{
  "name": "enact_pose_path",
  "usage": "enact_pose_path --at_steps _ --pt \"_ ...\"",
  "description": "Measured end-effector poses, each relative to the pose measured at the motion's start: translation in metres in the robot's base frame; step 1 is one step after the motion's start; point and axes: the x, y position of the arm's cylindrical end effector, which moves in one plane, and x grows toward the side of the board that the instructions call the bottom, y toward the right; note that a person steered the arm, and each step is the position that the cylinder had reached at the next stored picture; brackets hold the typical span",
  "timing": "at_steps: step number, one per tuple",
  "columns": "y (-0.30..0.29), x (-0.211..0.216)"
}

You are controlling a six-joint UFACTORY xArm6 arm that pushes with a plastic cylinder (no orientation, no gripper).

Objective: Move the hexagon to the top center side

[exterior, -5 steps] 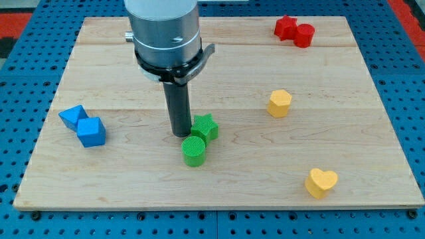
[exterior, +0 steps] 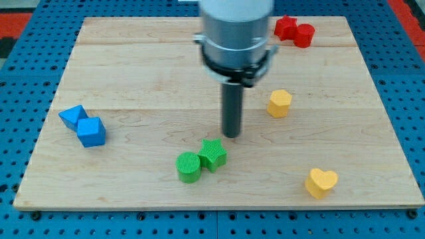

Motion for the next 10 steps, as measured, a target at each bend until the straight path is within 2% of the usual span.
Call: enact_pose_path --at_steps 1,2,3,5,6,7,8,9,10 --pt "0.086 0.019" --pt "0.086 0.004" --pt "0.071 -0.062" --pt "0.057 -0.135" --pt "-0.018 -0.199" --pt "-0.062 -0.230" --pt "-0.046 -0.221" --pt "0.008 -0.230" --pt "-0.029 -0.266"
